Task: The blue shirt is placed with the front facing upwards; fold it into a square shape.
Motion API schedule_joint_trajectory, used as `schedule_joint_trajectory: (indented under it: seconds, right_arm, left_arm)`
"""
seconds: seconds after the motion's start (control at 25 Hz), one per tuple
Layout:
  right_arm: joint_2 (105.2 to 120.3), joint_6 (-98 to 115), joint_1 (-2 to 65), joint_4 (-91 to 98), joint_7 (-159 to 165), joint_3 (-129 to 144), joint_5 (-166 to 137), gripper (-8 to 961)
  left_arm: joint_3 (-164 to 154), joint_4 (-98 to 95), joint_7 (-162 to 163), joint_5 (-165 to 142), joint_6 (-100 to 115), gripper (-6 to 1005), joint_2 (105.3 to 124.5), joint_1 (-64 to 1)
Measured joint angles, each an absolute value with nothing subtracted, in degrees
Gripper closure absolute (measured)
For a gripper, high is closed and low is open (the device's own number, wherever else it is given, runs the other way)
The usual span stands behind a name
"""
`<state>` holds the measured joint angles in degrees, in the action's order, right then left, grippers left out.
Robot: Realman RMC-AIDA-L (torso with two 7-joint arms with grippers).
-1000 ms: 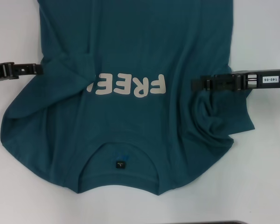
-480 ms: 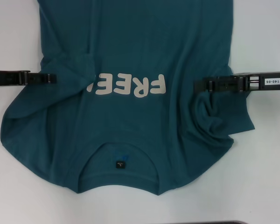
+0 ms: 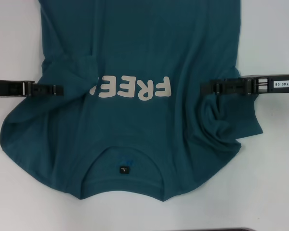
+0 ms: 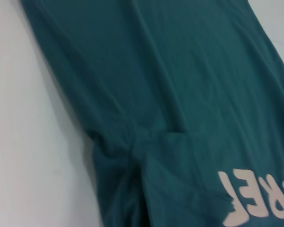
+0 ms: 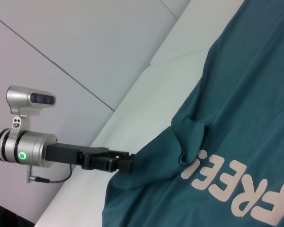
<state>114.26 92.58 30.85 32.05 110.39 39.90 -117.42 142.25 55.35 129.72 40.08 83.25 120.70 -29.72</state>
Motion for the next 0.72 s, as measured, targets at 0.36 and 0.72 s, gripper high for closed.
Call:
schedule_joint_trajectory:
  seconds: [0.36, 0.72]
  right_arm:
    - [114.18, 92.44, 30.85, 31.98, 110.37, 39.90, -117.42, 67]
    - [114.17, 92.37, 30.71, 31.97, 110.38, 39.90, -117.42, 69]
  left_arm:
    - [142.62, 56.13, 129.65, 40.14, 86.55, 81, 120.42, -29.44]
    - [142.19, 56.59, 129.77, 39.87, 84.83, 93, 120.55, -29.27]
